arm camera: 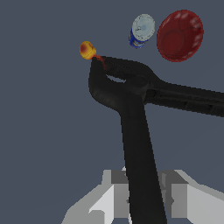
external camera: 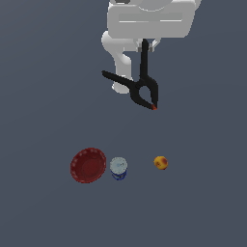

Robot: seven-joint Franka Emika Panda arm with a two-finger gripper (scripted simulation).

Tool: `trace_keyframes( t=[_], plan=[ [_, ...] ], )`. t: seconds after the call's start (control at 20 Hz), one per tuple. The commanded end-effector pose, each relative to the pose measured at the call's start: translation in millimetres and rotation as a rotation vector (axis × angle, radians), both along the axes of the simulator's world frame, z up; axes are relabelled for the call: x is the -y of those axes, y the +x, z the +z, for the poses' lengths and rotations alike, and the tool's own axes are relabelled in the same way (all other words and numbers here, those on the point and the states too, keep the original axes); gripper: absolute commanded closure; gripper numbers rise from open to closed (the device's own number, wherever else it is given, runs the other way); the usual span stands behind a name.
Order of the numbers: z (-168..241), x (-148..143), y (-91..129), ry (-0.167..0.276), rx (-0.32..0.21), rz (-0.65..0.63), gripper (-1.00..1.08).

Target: Pick up a designated object from a clutter of objects.

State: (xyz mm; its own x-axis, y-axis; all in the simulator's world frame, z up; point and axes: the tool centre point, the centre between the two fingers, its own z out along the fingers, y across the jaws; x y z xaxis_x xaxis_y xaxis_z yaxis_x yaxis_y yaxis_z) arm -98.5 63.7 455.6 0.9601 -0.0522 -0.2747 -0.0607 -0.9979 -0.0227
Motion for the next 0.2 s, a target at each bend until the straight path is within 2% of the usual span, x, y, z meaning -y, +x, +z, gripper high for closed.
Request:
trace_keyframes(
  t=[0.0,0.15],
  plan=[
    [5.4,0.2,2.2,0.000,0.003,0.000,1.08],
    [6.8,0.2,2.9,0.000,0.003,0.000,1.08]
  ],
)
